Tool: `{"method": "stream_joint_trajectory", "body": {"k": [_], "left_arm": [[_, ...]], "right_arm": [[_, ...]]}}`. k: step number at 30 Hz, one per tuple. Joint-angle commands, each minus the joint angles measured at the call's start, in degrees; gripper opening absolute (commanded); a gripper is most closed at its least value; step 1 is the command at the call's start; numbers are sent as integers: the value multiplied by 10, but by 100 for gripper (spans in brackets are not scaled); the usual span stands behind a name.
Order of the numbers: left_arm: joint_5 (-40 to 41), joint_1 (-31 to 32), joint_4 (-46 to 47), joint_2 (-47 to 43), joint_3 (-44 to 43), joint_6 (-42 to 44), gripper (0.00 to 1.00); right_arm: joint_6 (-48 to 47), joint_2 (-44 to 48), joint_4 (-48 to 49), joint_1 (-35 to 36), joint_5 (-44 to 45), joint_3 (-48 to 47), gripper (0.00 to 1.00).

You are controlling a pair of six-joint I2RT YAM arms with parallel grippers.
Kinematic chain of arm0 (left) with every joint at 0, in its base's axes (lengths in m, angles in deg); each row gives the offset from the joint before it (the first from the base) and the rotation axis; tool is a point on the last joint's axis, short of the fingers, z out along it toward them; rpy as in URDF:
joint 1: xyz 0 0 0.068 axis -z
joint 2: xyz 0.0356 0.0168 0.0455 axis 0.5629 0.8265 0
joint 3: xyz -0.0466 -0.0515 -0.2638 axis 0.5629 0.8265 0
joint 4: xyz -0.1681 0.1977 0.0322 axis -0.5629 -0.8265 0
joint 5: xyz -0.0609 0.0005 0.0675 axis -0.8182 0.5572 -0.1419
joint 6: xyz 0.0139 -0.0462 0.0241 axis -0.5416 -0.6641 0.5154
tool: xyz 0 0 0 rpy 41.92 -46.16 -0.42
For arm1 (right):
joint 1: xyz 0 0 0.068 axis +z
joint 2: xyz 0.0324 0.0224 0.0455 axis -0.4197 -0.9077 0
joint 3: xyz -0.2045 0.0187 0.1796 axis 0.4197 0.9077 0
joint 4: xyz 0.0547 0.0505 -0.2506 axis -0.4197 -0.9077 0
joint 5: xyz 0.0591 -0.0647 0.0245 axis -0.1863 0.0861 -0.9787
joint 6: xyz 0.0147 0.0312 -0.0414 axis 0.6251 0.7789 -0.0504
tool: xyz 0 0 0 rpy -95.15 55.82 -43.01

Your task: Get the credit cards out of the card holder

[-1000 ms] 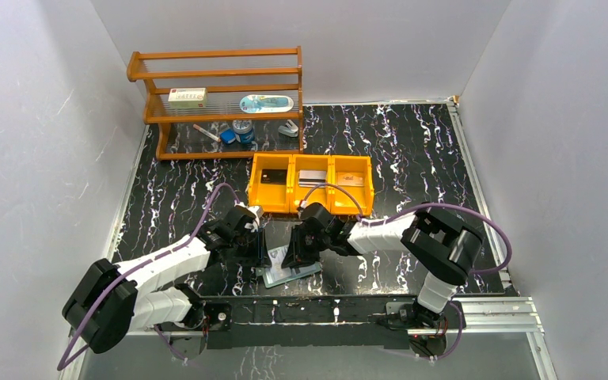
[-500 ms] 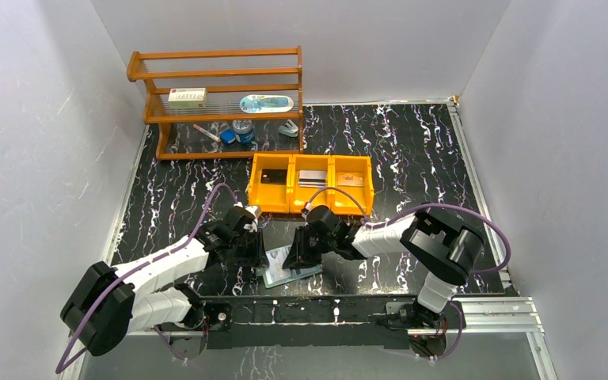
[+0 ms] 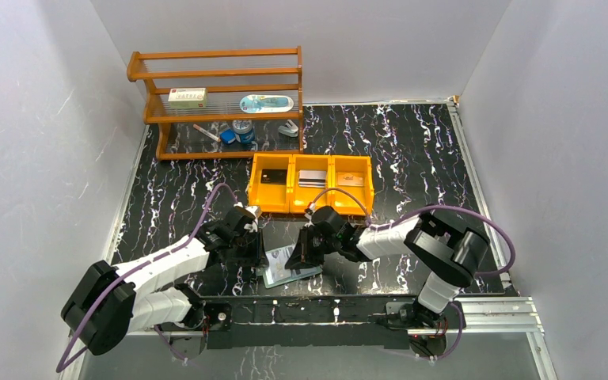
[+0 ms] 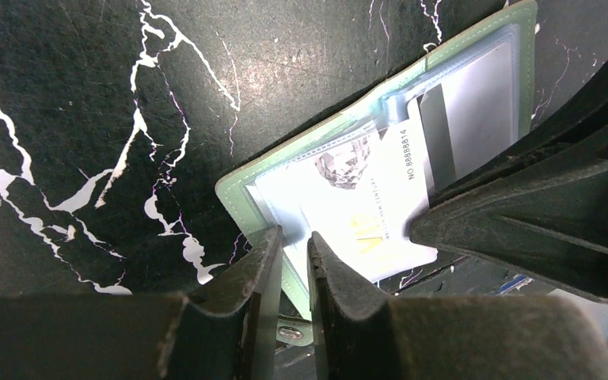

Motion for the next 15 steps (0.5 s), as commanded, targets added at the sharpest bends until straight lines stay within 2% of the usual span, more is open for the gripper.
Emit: {"method": "stream_joint_trajectory", "body": {"k": [1,15], "left_arm": [[7,3,-16,8,4,7,17],[10,3,-16,6,5,8,16]], "right_arm": [[0,24,23,-5,-4,11,12],[0,55,18,-22,0,33,14]]}}
